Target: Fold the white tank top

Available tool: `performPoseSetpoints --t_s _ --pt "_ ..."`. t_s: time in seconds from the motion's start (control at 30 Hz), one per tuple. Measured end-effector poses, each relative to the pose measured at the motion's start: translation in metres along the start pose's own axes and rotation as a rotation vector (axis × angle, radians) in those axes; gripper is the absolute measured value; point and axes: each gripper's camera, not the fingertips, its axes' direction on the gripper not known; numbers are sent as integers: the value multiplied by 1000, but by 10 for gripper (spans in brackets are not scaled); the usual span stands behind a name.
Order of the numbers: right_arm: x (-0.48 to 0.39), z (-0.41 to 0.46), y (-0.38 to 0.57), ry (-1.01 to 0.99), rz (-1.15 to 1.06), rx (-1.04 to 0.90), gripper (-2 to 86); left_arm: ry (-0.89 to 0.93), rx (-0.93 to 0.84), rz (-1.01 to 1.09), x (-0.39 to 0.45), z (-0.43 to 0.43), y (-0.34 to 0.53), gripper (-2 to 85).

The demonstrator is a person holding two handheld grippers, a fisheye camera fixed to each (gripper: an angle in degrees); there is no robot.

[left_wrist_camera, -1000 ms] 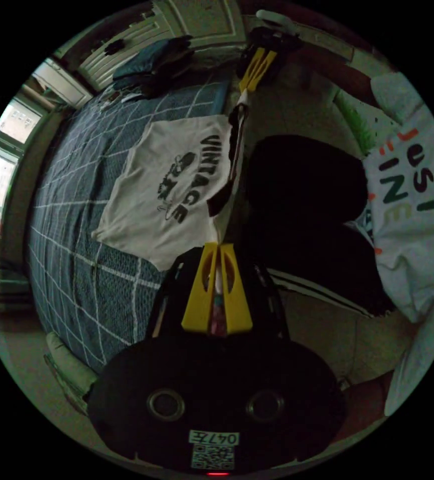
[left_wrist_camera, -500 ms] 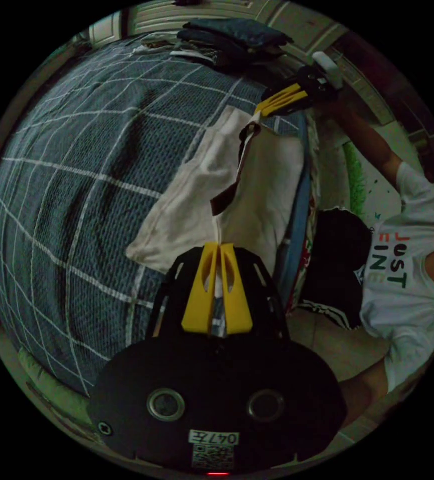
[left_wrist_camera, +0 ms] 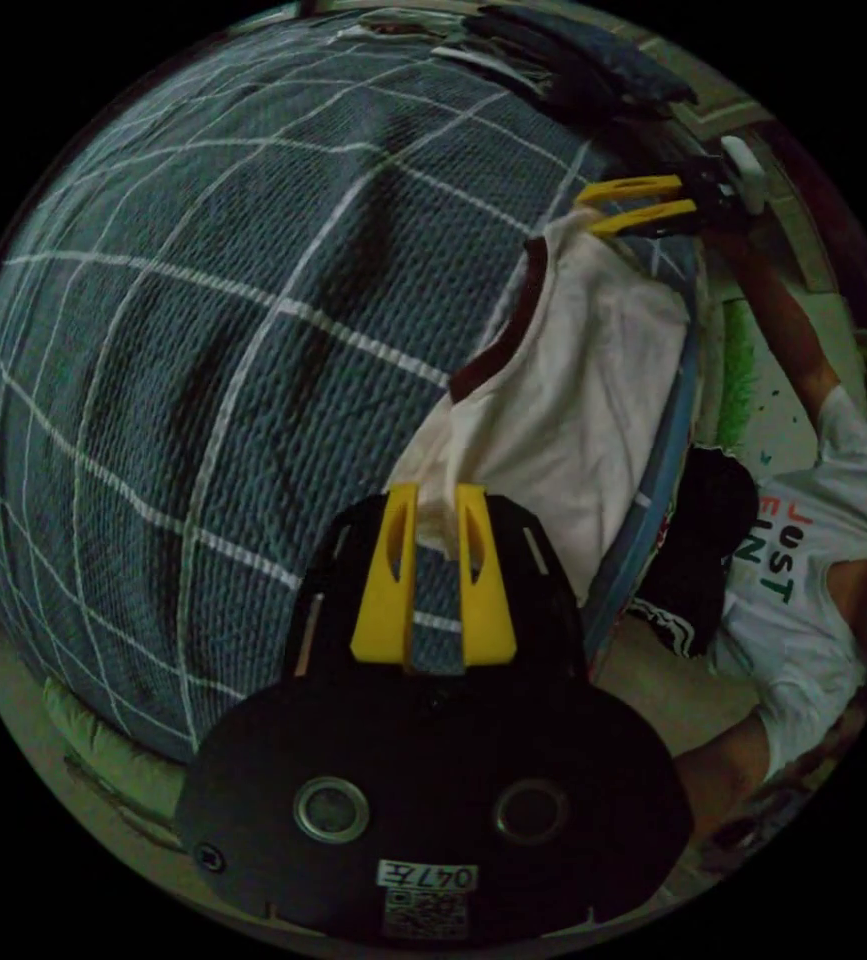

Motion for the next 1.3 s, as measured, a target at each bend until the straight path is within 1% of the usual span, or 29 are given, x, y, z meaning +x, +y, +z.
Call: performPoseSetpoints --t_s 0.03,0.1,0.13,0.17,0.2,0.23,0.3,0.33,0.4,0.47,0.53,0.67,0.83,0.93,1.03,1.1,1.2,1.3 --pt "9 0 4 -3 46 8 66 2 18 -11 -3 -4 4 74" --pt "21 -9 16 -7 128 80 71 -24 169 -90 -11 -29 32 77" --pt "27 -20 28 -5 181 142 72 -34 216 -109 -11 -35 41 77" --pt "27 -33 41 -11 206 213 71 -58 299 -137 -4 -45 61 78" --pt "25 -39 48 -16 210 244 70 -93 344 -137 9 -50 81 80" --pt "18 -48 61 -35 201 286 69 -114 350 -141 17 -49 90 82" --pt "0 -55 78 -76 168 295 67 -185 342 -164 52 -36 129 87" --pt "-15 -56 88 -83 139 291 64 -191 347 -172 61 -31 138 88" --pt "-37 -53 101 -54 112 286 60 -179 391 -195 90 -5 170 94" --pt "-58 -40 108 5 99 249 55 -155 413 -232 103 14 187 99" --pt "-66 -27 106 17 90 211 51 -156 434 -277 109 31 199 103" --pt "-69 -8 94 -60 112 233 41 -180 501 -294 117 51 214 96" --pt "-76 5 78 -15 121 247 18 -183 520 -323 114 61 223 86" --pt "-78 13 69 2 132 248 6 -199 525 -343 114 64 232 59" --pt "-79 17 59 -7 101 232 2 -145 535 -310 112 65 242 30" --pt "-79 16 52 -26 65 211 1 -39 517 -261 107 63 252 22" --pt "-79 18 37 -83 -6 167 1 83 482 -243 96 62 263 19" --pt "-83 30 21 -134 -49 101 3 131 445 -251 92 68 271 25"
